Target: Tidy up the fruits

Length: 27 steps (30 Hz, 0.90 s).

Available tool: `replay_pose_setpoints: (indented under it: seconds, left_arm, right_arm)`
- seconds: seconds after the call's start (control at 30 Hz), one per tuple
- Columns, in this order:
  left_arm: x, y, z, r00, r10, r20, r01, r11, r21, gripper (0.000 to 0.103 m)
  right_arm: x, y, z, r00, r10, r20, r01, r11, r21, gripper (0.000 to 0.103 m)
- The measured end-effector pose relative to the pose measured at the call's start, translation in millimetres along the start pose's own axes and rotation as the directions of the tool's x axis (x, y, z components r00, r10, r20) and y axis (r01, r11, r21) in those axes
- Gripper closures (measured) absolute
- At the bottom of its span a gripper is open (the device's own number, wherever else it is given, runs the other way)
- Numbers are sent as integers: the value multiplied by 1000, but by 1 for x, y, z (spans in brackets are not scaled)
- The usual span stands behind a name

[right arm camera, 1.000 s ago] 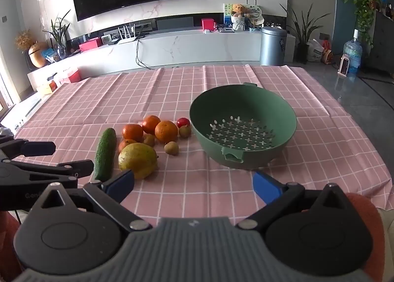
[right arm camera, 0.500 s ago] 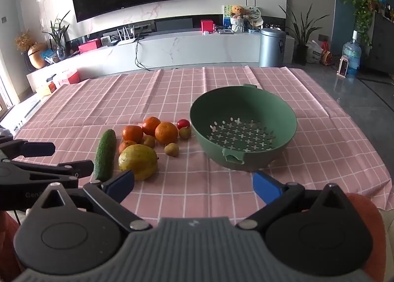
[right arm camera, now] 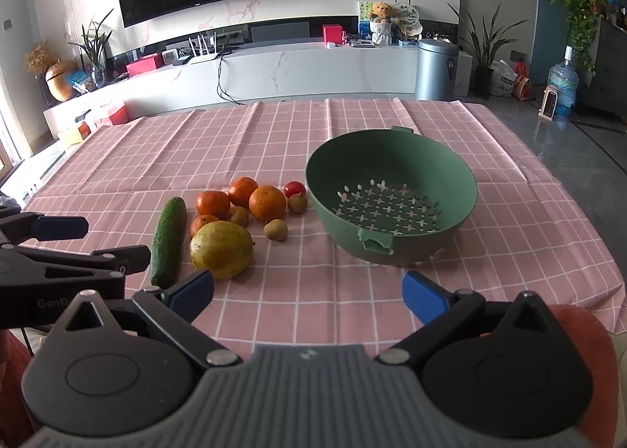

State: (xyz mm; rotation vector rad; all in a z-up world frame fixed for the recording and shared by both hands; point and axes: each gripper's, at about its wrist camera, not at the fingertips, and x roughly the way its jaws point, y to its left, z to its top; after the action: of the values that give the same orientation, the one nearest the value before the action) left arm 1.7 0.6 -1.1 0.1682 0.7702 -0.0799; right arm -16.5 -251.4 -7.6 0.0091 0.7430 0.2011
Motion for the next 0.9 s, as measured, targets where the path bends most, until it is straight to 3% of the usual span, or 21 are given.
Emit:
replay_pose_setpoints:
  seconds: [0.9]
  left_arm:
    - [2,-1,2,1000,-11,-8,11,1000,-4,16]
  right_arm:
    - [4,-1,1,999,-13,-40,13,1000,12,5]
